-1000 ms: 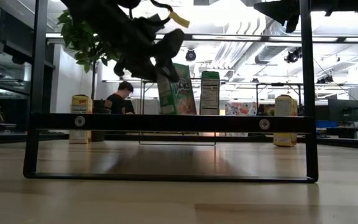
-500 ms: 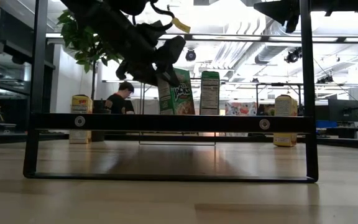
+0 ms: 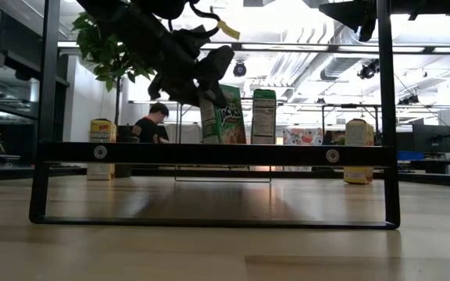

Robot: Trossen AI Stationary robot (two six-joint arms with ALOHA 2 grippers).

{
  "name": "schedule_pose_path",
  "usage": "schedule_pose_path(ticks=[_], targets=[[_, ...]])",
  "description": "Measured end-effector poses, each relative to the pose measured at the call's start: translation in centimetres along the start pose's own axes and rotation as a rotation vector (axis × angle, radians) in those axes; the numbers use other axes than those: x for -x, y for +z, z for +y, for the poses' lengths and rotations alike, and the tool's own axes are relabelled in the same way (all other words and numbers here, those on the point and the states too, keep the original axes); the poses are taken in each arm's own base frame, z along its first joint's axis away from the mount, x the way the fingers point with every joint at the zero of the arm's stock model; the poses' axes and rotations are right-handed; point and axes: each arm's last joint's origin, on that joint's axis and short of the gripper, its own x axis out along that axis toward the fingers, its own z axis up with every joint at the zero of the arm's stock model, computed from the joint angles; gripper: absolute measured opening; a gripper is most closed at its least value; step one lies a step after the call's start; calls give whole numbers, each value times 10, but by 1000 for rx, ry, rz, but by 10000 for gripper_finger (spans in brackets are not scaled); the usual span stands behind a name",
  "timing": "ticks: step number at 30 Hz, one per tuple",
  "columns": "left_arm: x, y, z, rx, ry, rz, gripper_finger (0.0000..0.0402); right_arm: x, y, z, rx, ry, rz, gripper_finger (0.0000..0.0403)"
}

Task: Stack cereal on shelf
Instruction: Put the green cereal box aligned with the other green cereal box on the shelf

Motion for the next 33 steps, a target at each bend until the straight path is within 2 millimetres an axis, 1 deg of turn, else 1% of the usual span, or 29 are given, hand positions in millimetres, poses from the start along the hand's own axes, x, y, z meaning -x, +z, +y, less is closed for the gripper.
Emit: schedule_pose_path(ticks=[16, 19, 28, 33], targets=[[-3, 1, 3, -11, 14, 3, 161, 0, 0, 0, 0, 0, 0, 241], [-3, 1, 3, -12, 17, 2, 174, 0, 0, 0, 0, 0, 0, 241], [-3, 1, 3, -27, 18, 2, 231, 0, 0, 0, 0, 0, 0, 241], [0, 3, 3, -40, -3, 2, 243, 0, 0, 0, 0, 0, 0, 241]])
